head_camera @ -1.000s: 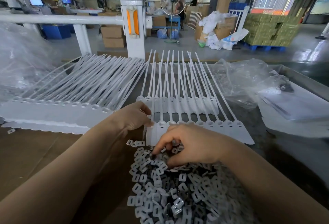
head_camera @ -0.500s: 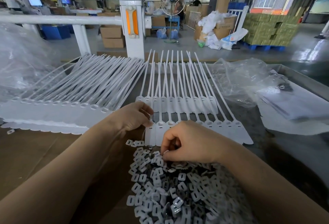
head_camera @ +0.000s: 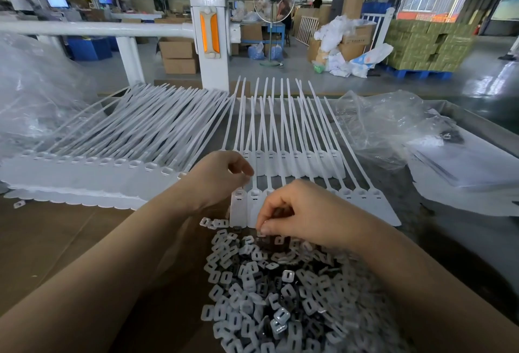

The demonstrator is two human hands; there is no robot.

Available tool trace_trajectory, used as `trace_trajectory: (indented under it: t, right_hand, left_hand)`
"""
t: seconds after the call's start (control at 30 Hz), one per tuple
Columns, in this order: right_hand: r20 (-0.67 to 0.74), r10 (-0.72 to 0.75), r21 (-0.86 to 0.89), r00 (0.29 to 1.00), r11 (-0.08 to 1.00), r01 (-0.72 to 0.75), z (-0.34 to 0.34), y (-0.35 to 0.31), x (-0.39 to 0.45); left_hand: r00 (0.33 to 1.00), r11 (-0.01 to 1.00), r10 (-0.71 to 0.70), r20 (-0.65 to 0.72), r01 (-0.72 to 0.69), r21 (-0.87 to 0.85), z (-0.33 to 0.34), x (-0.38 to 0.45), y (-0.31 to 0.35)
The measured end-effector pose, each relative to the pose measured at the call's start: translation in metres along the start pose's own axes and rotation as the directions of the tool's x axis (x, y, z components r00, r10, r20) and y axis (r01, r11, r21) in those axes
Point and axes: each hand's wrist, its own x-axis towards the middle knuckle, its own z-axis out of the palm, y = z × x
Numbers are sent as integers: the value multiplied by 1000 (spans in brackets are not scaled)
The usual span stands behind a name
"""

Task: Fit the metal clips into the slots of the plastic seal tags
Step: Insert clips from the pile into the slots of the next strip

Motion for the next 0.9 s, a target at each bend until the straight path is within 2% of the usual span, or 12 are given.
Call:
trace_trajectory:
  t: [0.13,0.33,0.73,0.9]
  right_hand:
    - [-23,-4,-73,1000,997,3,-2,3,1]
    - [126,-38,-148,991,987,57,1,-1,1]
    - [131,-45,-115,990,992,60,4,-2,0]
    - [66,-22,-50,998,998,25,2,0,0]
  left_hand:
    - [998,996,45,-34,-47,-75,2,-2,3]
    - [997,990,68,-22,-71,-120,3,-4,4]
    - [996,979,86,-28,-90,-185,5,-3,3]
    - [998,970,65,-2,-63,-235,4,-3,2]
